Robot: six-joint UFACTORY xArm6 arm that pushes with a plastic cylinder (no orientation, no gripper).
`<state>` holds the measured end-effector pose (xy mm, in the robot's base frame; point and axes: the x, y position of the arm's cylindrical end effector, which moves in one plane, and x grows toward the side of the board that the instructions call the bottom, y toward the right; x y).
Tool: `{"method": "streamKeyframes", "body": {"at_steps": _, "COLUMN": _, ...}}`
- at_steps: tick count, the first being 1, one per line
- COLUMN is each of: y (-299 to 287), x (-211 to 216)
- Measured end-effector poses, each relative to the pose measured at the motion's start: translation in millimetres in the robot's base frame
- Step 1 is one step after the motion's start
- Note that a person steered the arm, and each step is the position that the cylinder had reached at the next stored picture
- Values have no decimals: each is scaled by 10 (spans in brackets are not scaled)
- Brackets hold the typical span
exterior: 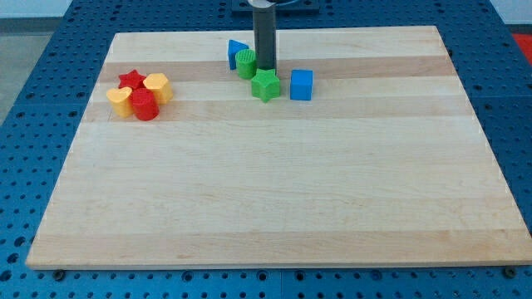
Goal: Move green circle on top of yellow hexagon
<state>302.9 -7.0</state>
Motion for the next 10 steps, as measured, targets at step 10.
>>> {"method": "streamKeyframes", "body": {"at_steps": 10, "y": -1589, "x": 84}}
